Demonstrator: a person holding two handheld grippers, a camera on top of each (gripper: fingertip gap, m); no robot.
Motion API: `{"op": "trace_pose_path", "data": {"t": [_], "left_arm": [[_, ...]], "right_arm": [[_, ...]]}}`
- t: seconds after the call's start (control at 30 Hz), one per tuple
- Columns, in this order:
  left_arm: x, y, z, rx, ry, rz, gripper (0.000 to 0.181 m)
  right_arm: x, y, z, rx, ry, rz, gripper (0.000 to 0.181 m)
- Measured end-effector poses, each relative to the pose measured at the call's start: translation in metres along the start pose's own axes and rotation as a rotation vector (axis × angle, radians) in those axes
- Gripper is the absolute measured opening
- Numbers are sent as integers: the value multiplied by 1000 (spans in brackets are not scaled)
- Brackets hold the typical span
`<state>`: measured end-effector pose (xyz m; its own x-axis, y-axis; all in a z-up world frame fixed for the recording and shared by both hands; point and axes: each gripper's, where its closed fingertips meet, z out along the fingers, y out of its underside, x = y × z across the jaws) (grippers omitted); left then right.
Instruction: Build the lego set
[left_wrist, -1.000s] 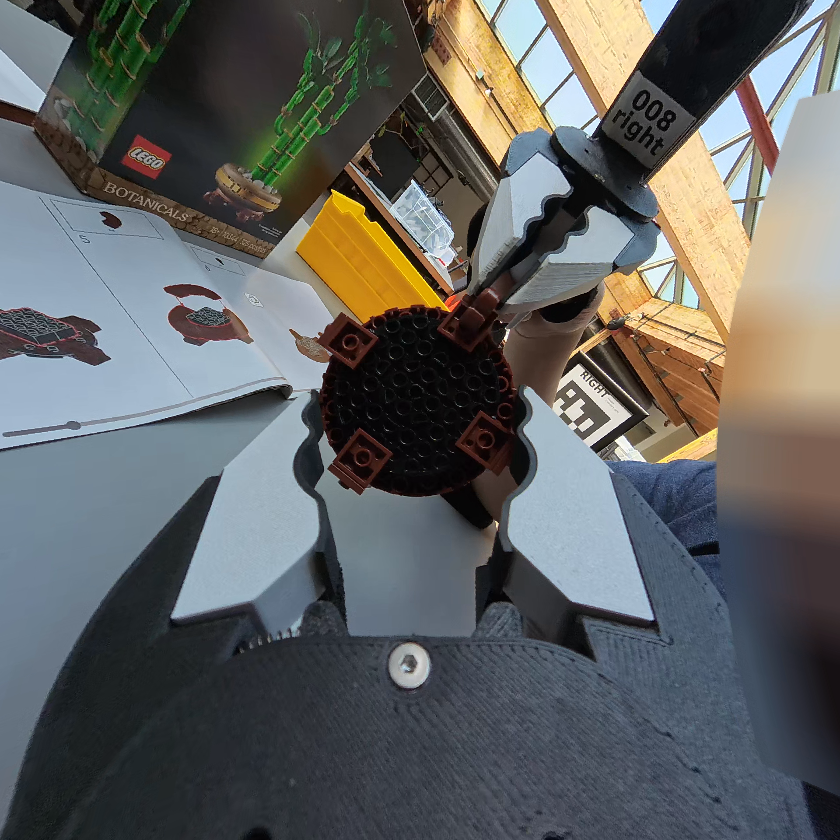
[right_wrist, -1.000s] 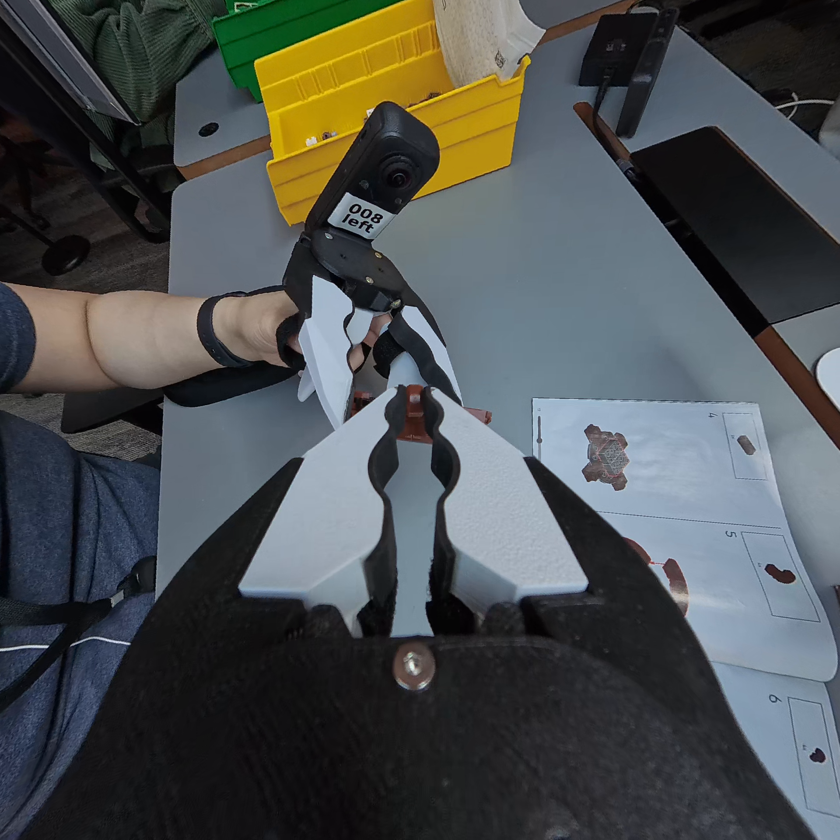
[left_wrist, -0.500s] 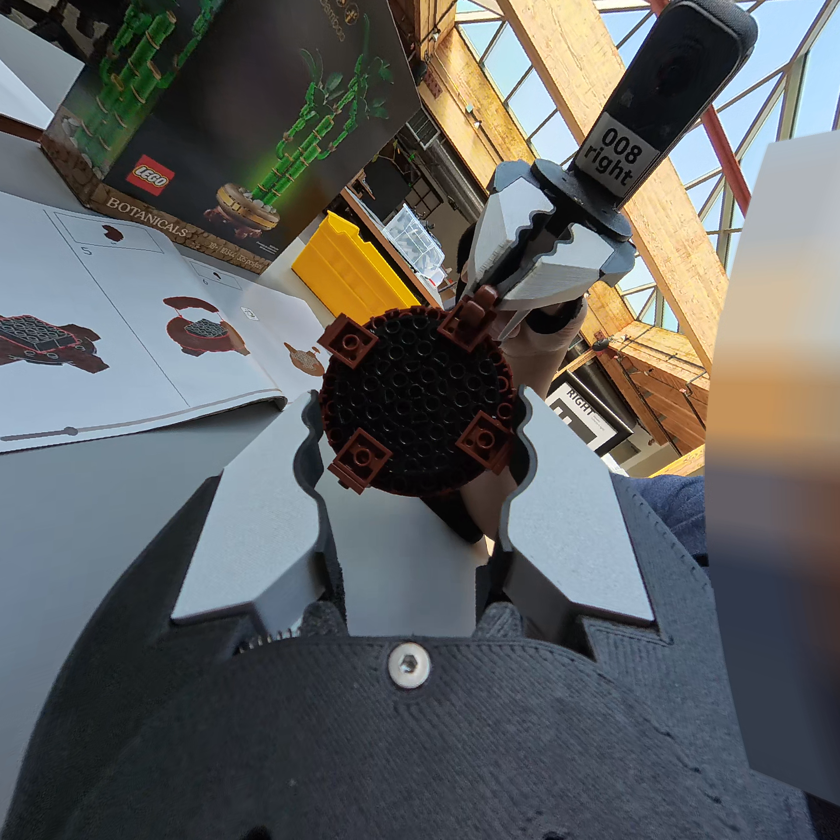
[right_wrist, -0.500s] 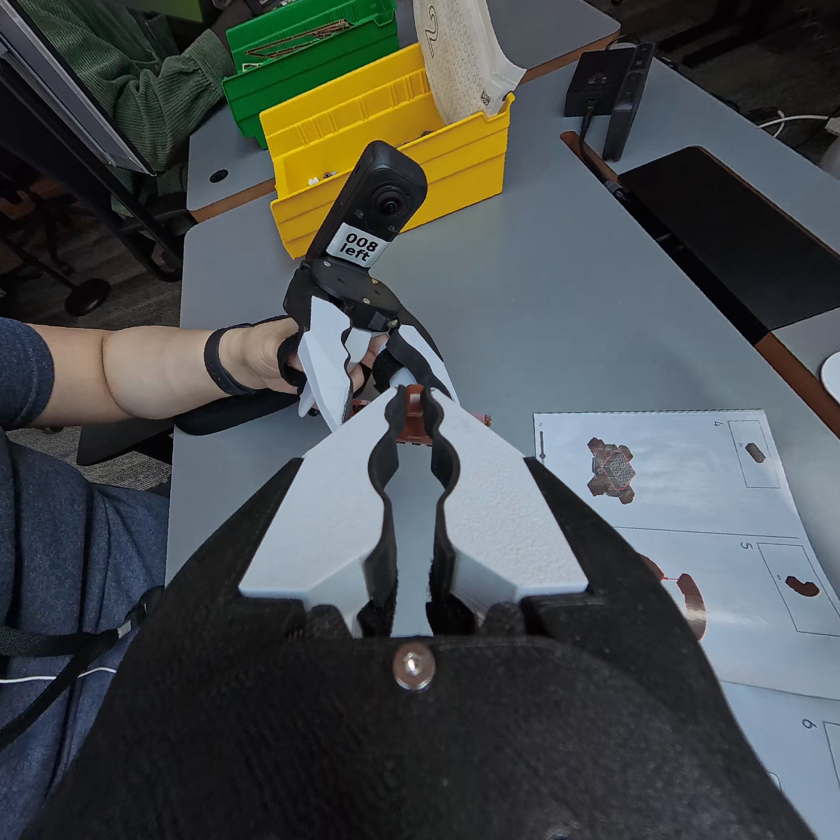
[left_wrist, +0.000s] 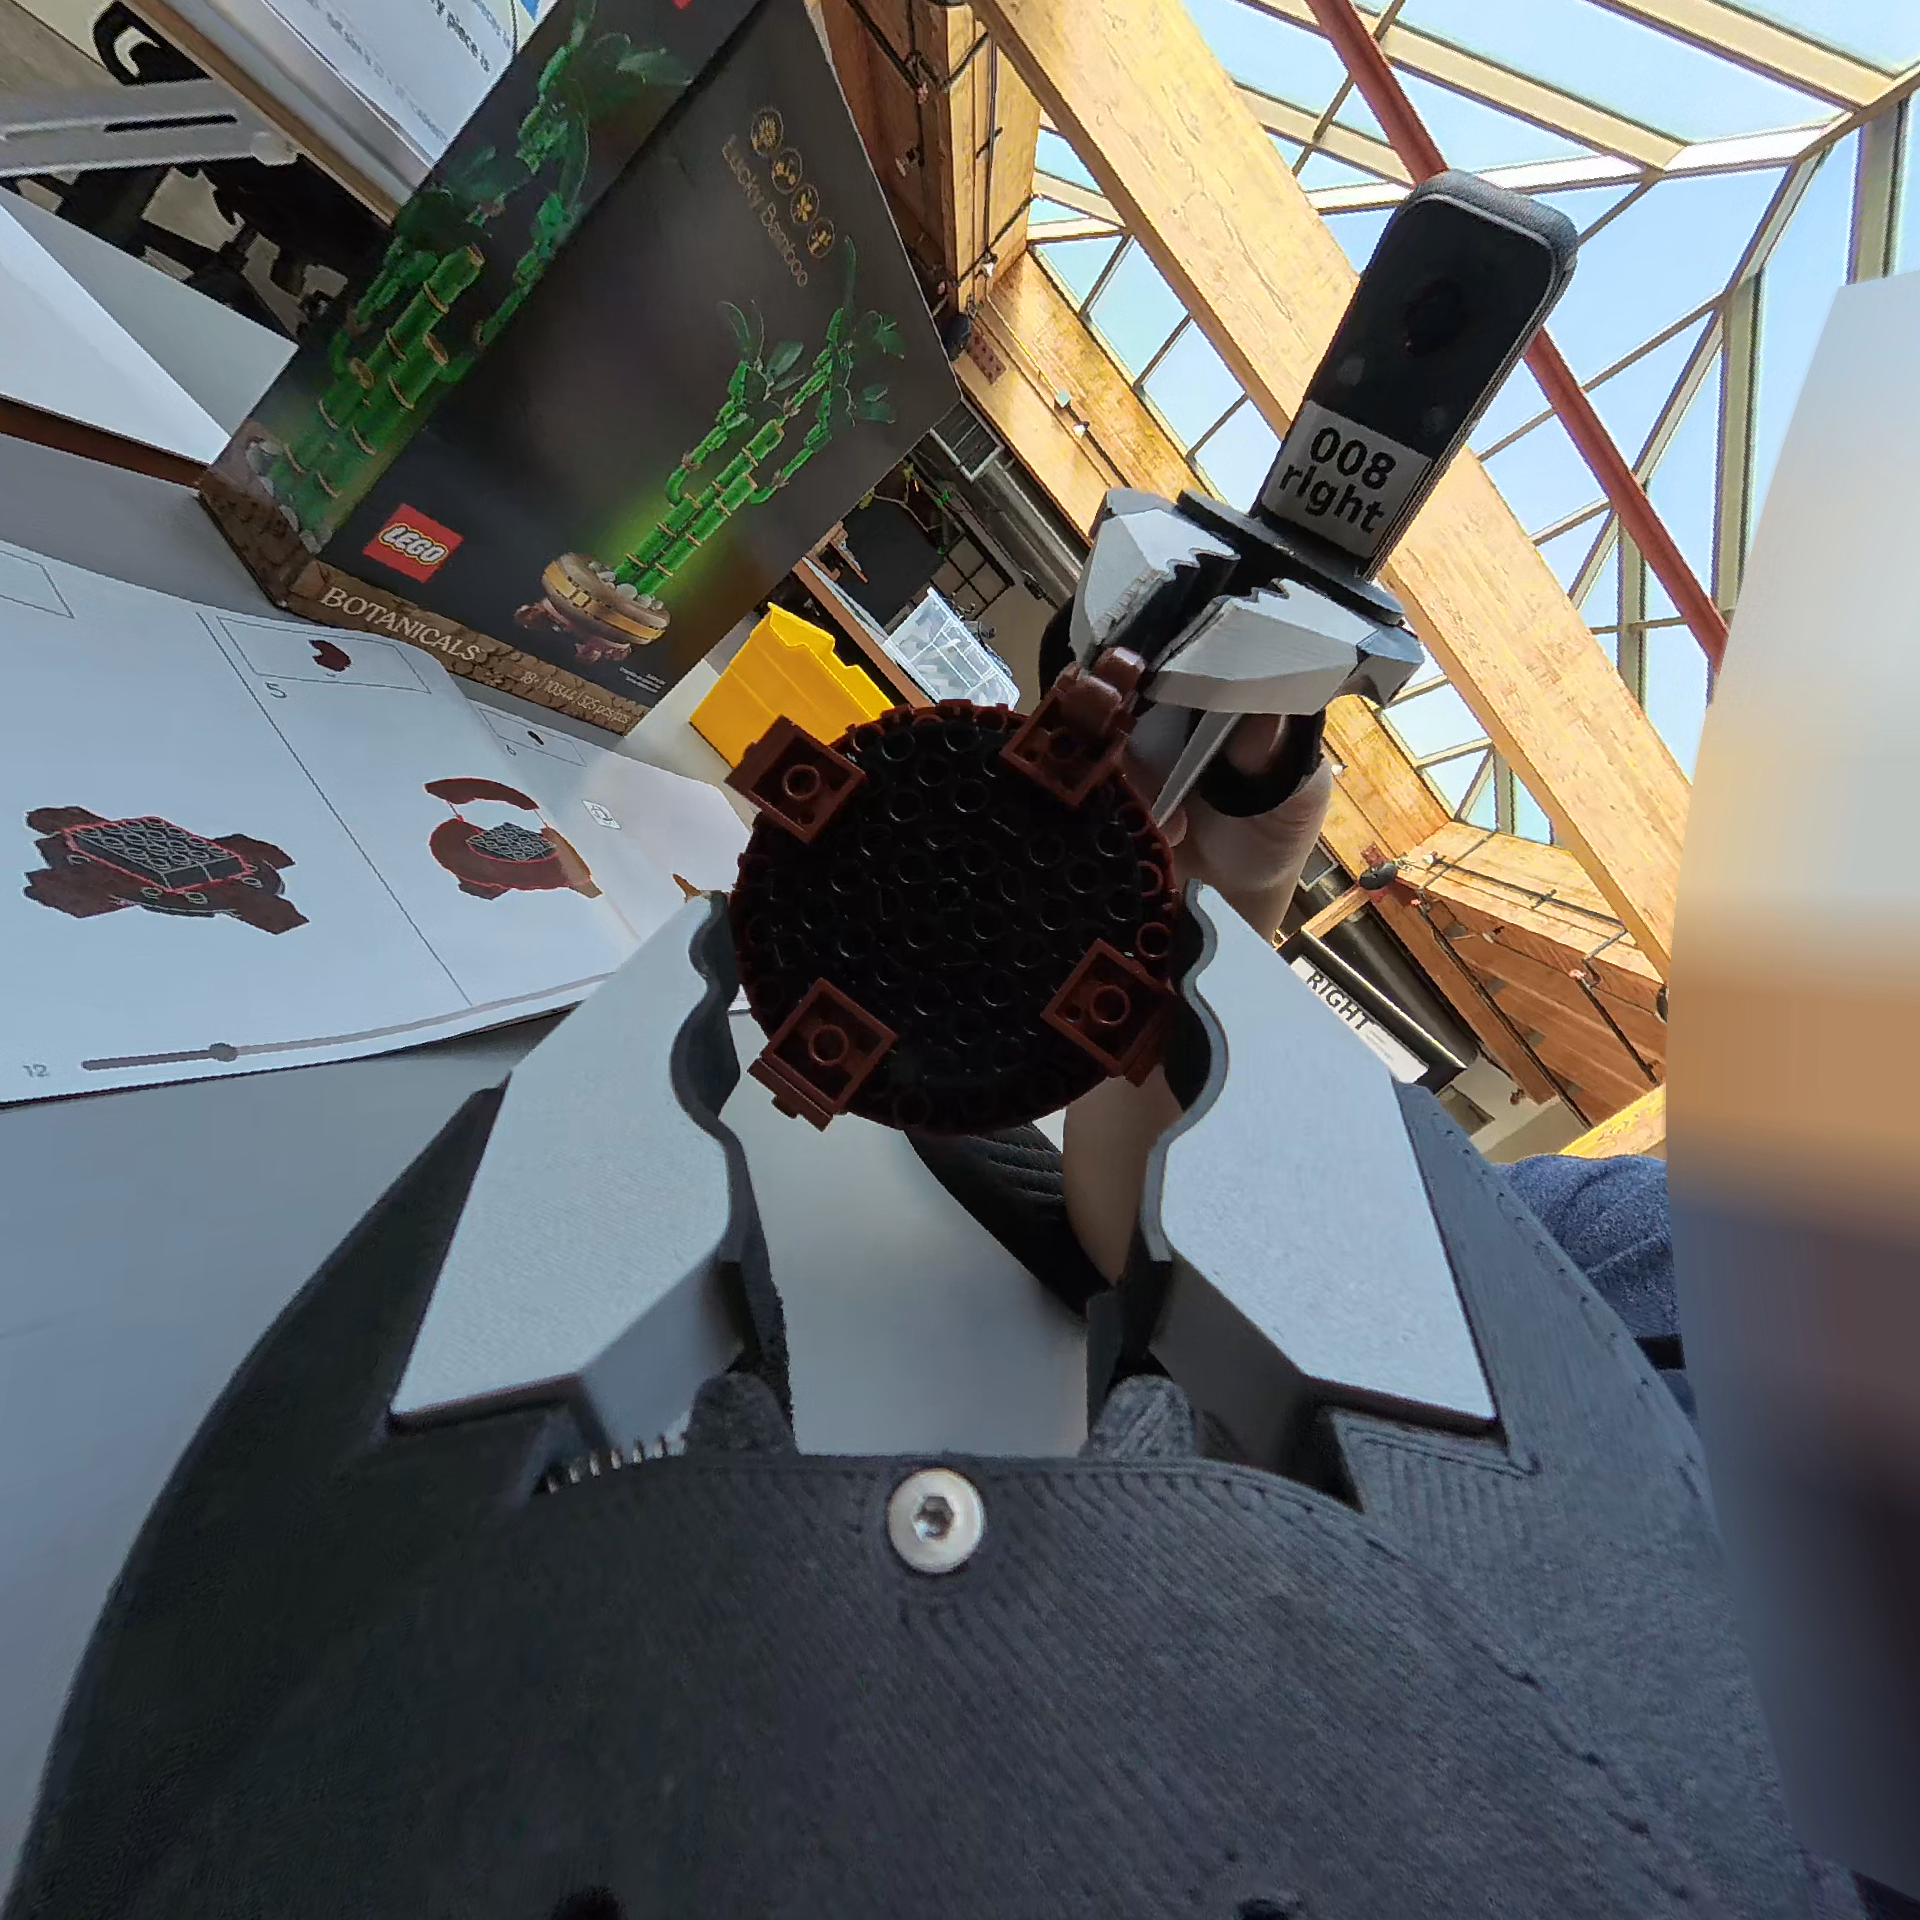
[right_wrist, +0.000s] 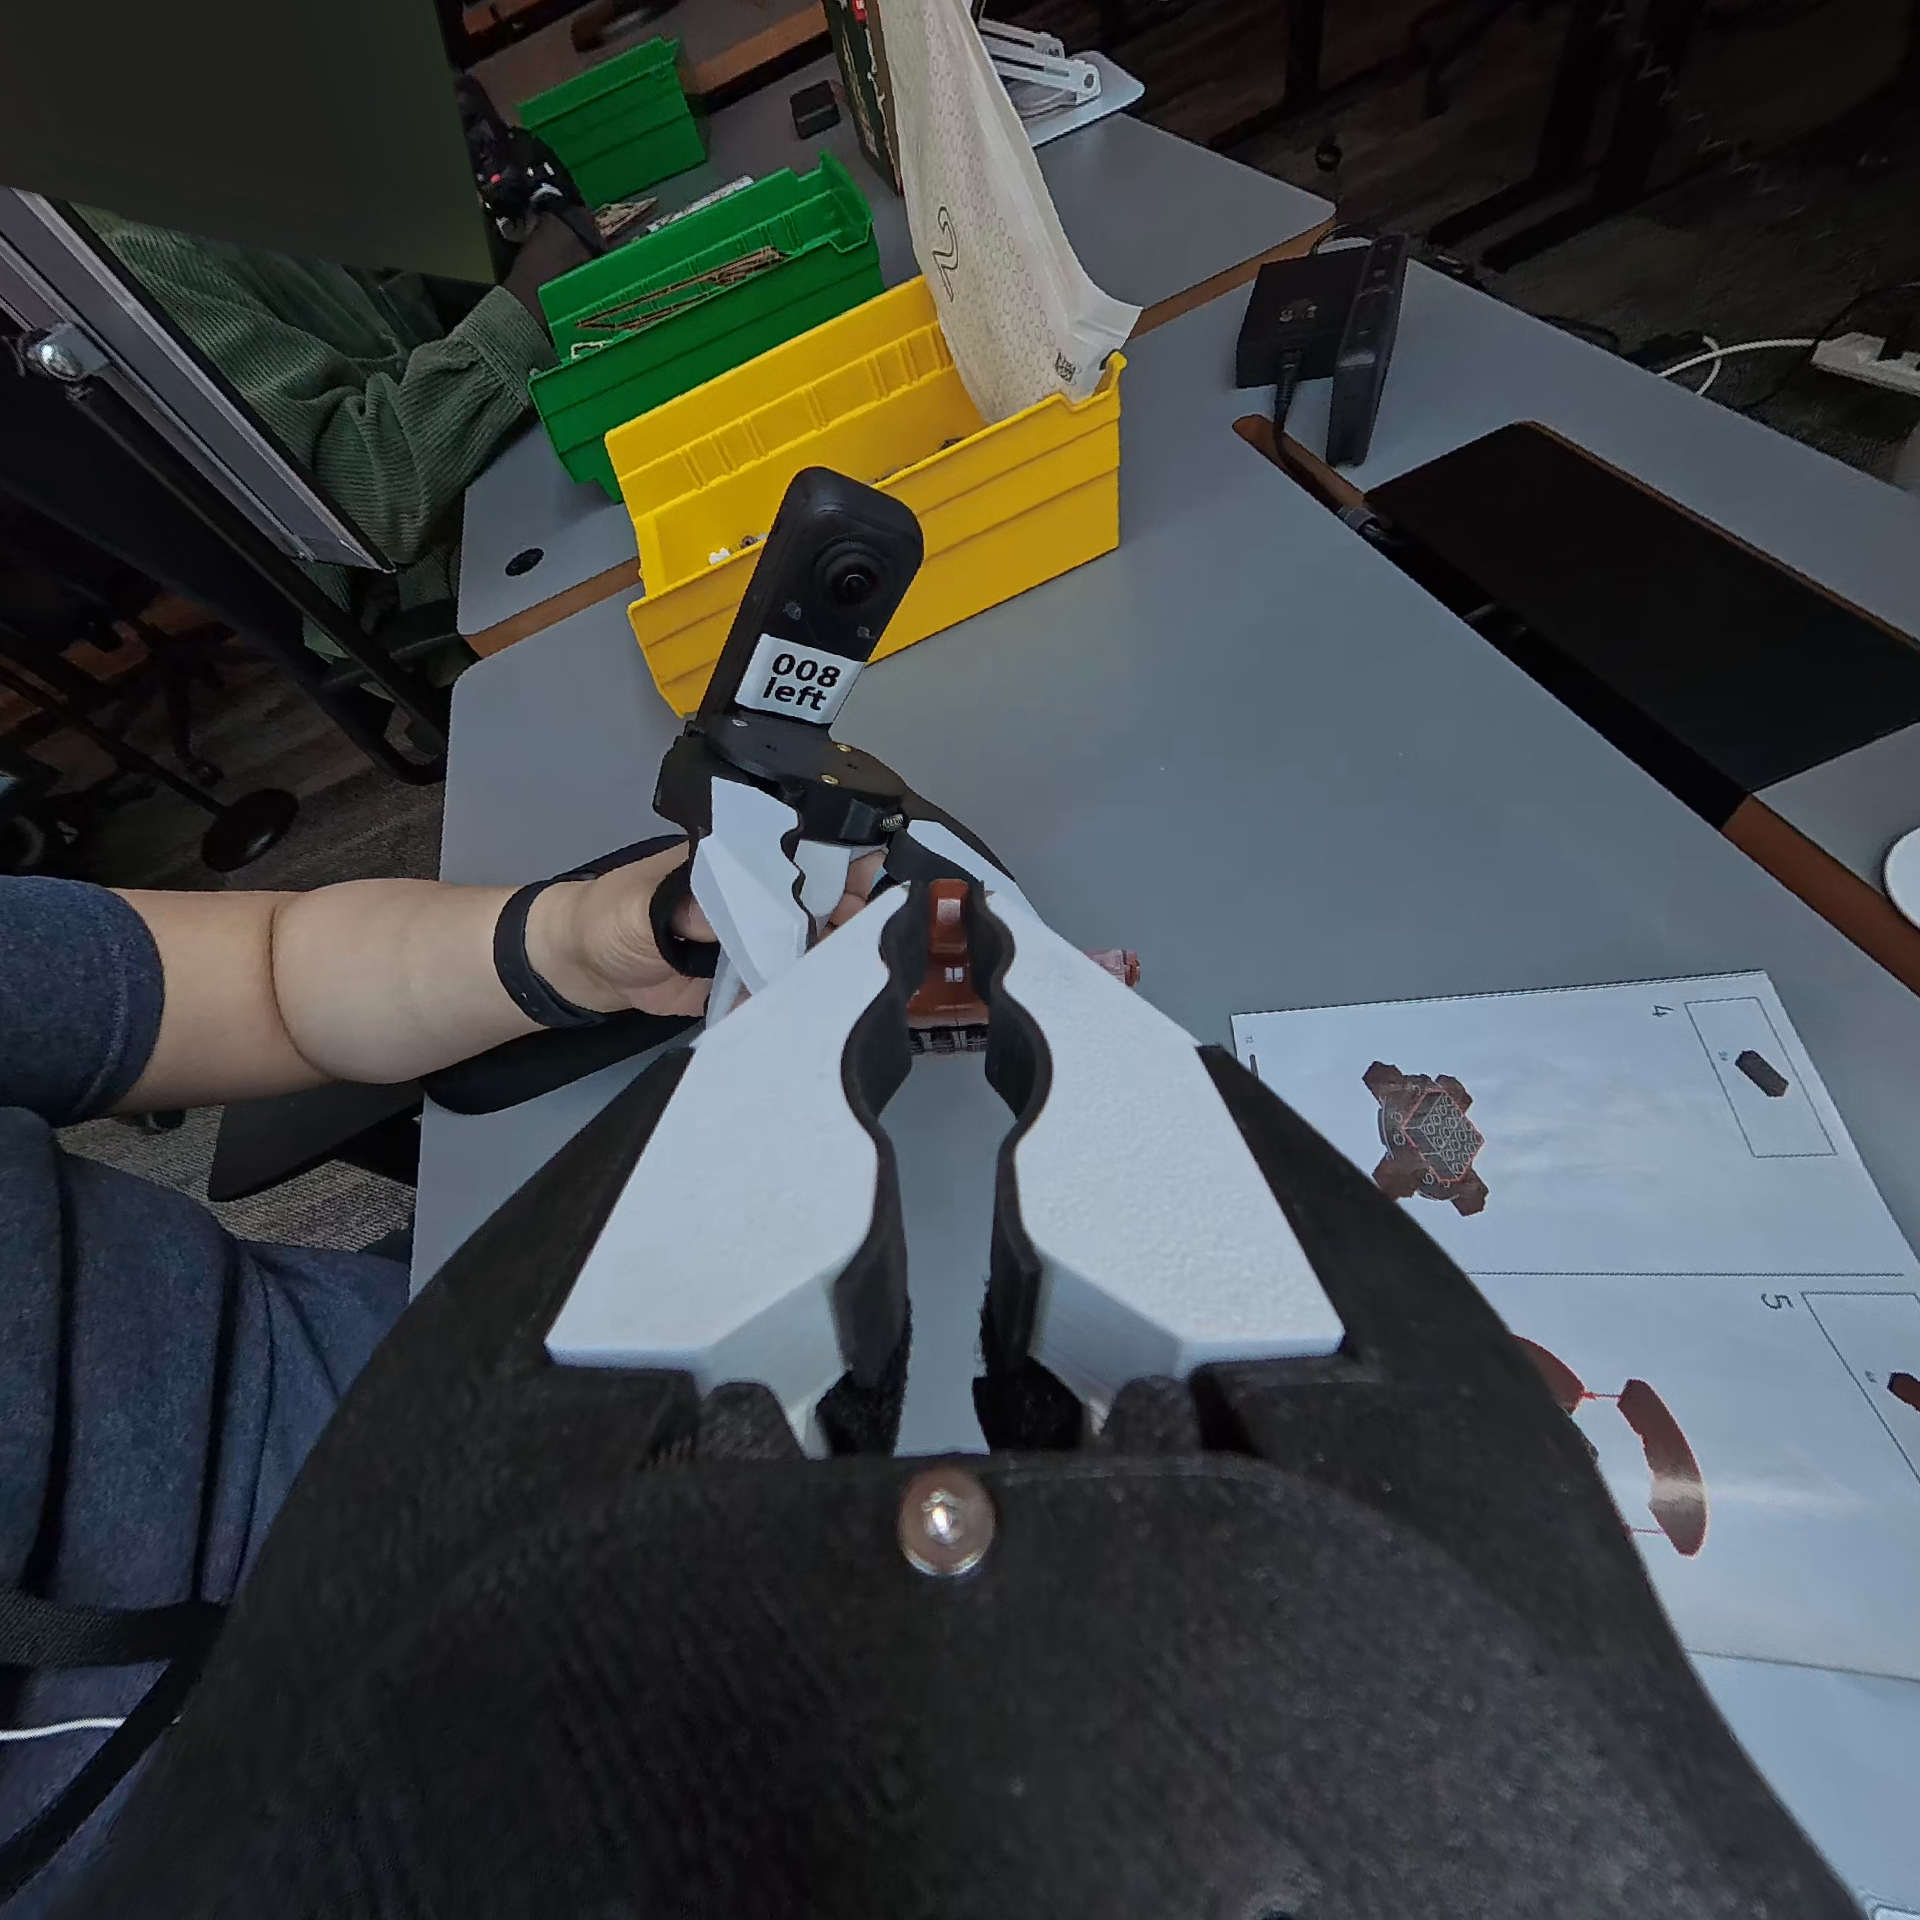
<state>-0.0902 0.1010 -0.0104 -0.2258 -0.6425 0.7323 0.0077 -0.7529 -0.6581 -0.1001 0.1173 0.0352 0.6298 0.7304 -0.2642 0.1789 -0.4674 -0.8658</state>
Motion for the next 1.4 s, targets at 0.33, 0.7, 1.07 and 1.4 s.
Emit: {"op": "trace_pose_path", "data": {"t": [0.33,0.7,1.07,1.4], "left_arm": [[1,-4,-2,24,-4,13,83],[1,-7,-3,40,-10,9,83],[-1,-9,-5,69,21,-68,82],[-2,-10,-7,80,22,-84,82]], "right_arm": [[0,-4,3,25,19,-24,6],[0,-6,5,50,16,-16,6],[3,-8,12,90,48,-30,6],[3,-9,16,119,53,-31,6]]}}
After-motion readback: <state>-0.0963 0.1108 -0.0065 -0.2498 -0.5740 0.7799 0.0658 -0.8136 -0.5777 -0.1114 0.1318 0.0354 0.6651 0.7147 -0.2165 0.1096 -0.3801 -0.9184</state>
